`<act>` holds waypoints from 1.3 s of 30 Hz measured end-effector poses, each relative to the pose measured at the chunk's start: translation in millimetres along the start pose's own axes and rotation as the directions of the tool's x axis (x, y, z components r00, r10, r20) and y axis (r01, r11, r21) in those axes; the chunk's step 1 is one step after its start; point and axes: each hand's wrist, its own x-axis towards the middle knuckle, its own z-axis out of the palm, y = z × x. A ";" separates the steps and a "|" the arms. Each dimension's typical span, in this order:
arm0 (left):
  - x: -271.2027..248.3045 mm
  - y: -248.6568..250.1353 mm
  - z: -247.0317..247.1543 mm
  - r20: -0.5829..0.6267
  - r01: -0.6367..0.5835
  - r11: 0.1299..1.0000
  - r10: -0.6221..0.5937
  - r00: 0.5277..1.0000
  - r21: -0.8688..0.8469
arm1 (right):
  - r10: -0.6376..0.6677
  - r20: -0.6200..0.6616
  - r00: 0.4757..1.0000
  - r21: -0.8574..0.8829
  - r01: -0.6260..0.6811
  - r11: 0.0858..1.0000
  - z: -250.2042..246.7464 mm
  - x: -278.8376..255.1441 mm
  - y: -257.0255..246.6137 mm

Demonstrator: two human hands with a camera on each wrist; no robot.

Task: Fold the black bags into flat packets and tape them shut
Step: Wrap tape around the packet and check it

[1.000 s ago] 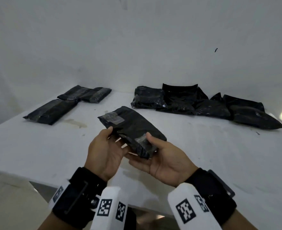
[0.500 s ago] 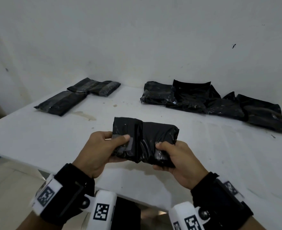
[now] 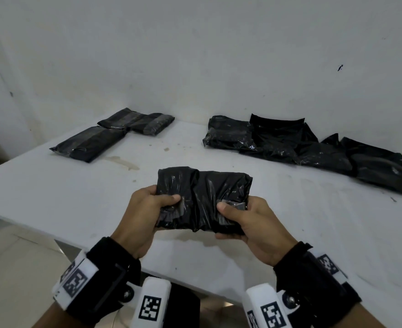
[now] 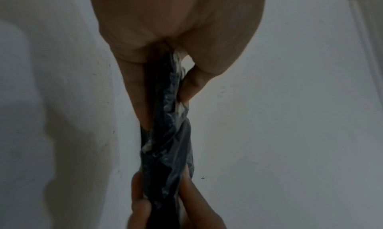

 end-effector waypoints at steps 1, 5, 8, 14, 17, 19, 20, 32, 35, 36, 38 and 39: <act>0.0 0.9 2.0 0.009 0.019 1.000 -0.018 1.000 -0.013 | 0.018 0.011 1.000 -0.002 -0.018 1.000 1.4 0.1 -1.5; -2.0 3.4 10.0 0.043 0.033 0.999 -0.033 0.999 -0.006 | 0.045 -0.013 0.999 -0.012 -0.045 0.999 8.7 1.8 -5.2; -5.5 3.5 13.8 0.105 -0.063 0.997 0.057 0.993 0.048 | -0.030 -0.070 0.997 -0.068 0.025 0.997 12.9 4.4 -1.5; -4.2 -7.2 7.5 0.085 -0.220 0.964 0.209 0.974 0.152 | -0.104 -0.129 0.986 -0.113 0.089 0.990 15.5 4.6 2.8; -0.6 -6.0 6.3 0.031 -0.227 0.967 0.224 0.974 0.113 | -0.103 -0.109 0.989 -0.091 0.093 0.992 15.8 4.0 -1.9; 0.8 -2.0 6.2 0.014 -0.231 0.969 0.230 0.973 0.085 | -0.092 -0.037 0.995 -0.084 0.088 0.993 16.8 3.7 -6.5; 0.7 0.3 6.1 0.019 -0.222 0.973 0.222 0.975 0.059 | -0.099 -0.012 0.995 -0.089 0.098 0.991 16.4 4.2 -8.0; -3.2 26.8 -15.9 0.378 0.045 0.998 -0.056 0.924 0.039 | -0.075 0.018 0.997 -0.013 0.075 0.997 15.5 18.2 -19.1; 0.3 29.6 -22.3 0.332 0.037 0.999 -0.022 0.943 -0.037 | 0.015 0.101 0.995 0.082 -0.023 0.996 15.9 19.3 -29.1; 0.6 31.0 -24.0 0.320 0.047 0.997 -0.025 0.947 -0.062 | 0.033 0.124 0.992 0.118 -0.048 0.992 15.3 20.1 -32.3; 0.2 34.0 -26.1 0.301 0.073 0.992 -0.038 0.953 -0.105 | 0.033 0.151 0.988 0.156 -0.057 0.986 13.5 22.2 -35.9; -0.1 35.5 -26.8 0.294 0.085 0.989 -0.046 0.955 -0.121 | 0.024 0.155 0.988 0.154 -0.048 0.987 13.2 23.5 -36.3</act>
